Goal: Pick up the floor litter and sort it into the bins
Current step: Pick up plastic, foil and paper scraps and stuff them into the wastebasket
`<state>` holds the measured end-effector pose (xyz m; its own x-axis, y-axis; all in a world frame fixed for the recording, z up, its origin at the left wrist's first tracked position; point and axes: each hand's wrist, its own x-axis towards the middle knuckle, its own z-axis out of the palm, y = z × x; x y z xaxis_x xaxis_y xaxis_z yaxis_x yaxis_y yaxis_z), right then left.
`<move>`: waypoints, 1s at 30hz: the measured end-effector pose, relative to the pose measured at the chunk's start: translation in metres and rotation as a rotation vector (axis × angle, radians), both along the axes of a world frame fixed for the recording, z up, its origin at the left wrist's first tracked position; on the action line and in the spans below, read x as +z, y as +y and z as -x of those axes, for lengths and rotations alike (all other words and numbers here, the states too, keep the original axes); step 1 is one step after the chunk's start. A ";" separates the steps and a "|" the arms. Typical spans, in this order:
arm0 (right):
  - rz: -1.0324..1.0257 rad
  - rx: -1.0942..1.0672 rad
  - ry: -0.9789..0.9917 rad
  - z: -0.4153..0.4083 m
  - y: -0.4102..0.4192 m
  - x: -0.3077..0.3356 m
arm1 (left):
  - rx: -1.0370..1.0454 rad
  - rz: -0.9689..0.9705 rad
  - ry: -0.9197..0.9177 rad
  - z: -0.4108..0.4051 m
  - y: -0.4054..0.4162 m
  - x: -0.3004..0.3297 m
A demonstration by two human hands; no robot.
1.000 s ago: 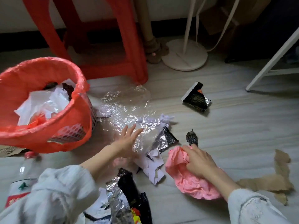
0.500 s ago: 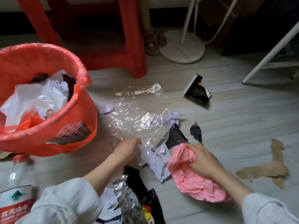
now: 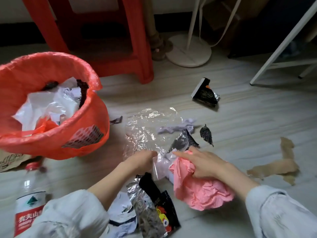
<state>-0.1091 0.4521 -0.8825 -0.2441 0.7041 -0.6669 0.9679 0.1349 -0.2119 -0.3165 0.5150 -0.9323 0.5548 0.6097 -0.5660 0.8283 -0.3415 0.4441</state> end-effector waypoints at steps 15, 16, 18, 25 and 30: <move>0.526 -1.110 0.767 -0.014 -0.011 -0.023 | -0.194 -0.978 -0.112 0.029 -0.021 -0.001; 0.560 -1.111 0.764 -0.015 -0.011 -0.022 | -0.271 -0.895 -0.063 0.028 -0.024 -0.004; 0.642 -1.105 0.798 -0.014 -0.012 -0.018 | -0.336 -0.723 0.029 0.028 -0.024 -0.012; 0.058 -0.860 0.552 -0.005 -0.025 -0.017 | -0.097 -0.318 0.029 0.012 -0.011 -0.017; -0.303 -0.261 -0.008 -0.011 -0.030 0.002 | 0.035 0.038 -0.019 0.003 0.001 -0.016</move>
